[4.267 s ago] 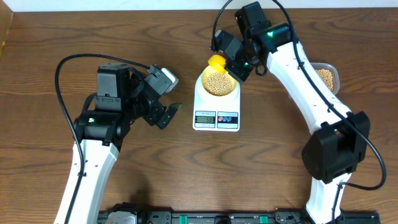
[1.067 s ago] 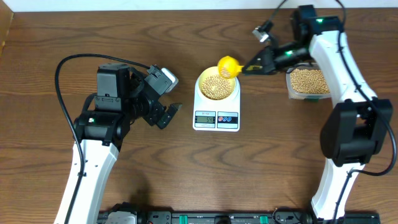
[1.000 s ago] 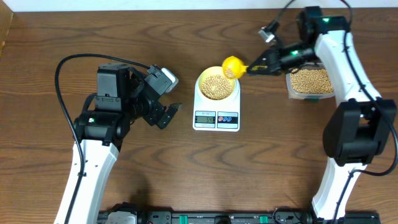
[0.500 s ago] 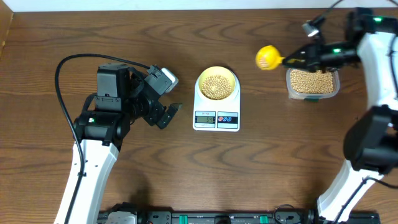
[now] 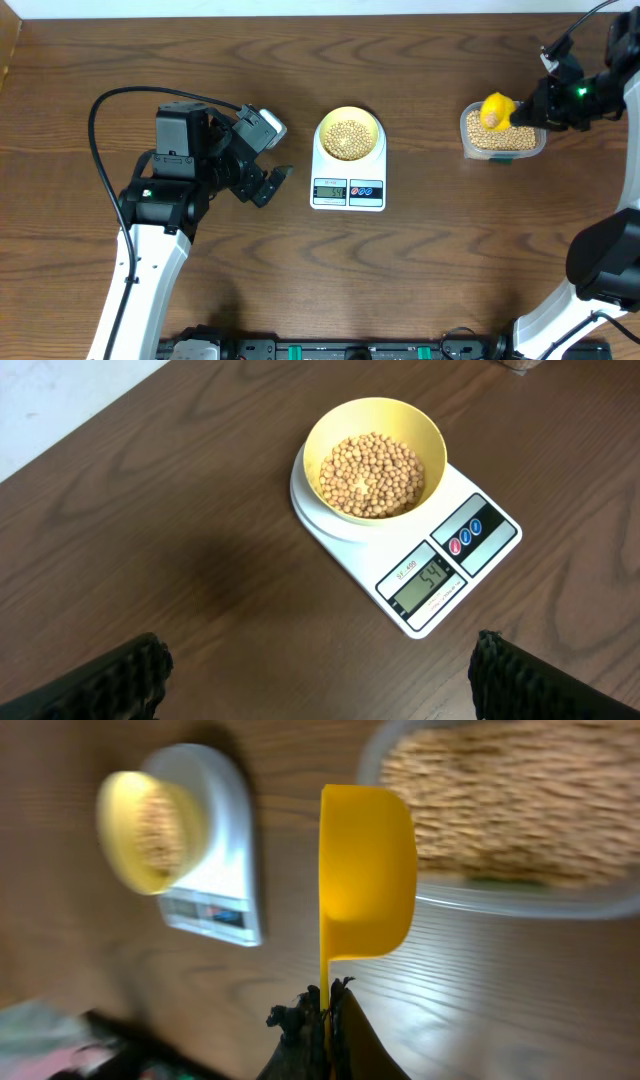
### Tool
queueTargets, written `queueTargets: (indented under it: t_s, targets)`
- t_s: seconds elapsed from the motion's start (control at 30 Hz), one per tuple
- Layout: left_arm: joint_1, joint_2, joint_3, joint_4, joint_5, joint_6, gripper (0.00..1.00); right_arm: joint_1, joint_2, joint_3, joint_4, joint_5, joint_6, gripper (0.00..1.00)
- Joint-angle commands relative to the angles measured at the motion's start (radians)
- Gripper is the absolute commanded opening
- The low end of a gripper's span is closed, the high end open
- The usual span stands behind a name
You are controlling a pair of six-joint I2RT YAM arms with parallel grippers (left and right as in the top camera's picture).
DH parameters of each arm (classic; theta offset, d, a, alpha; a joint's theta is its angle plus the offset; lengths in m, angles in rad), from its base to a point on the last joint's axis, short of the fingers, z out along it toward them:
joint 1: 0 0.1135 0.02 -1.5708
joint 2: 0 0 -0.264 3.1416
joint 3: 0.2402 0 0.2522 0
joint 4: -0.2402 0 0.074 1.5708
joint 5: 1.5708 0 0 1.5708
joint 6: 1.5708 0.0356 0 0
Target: Scoop item into bowl and weigh 50g on scale
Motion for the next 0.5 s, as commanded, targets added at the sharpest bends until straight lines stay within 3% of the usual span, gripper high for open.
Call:
queueTargets:
  t_s: [0.0, 0.47]
  targets:
    - [0.005, -0.005, -0.011, 0.003, -0.007, -0.012, 0.97, 0.045, -0.013, -0.003, 0.006, 0.214, 0.067, 0.01]
    - [0.005, -0.005, -0.011, 0.003, -0.007, -0.012, 0.97, 0.251, -0.011, -0.004, 0.096, 0.669, 0.094, 0.01]
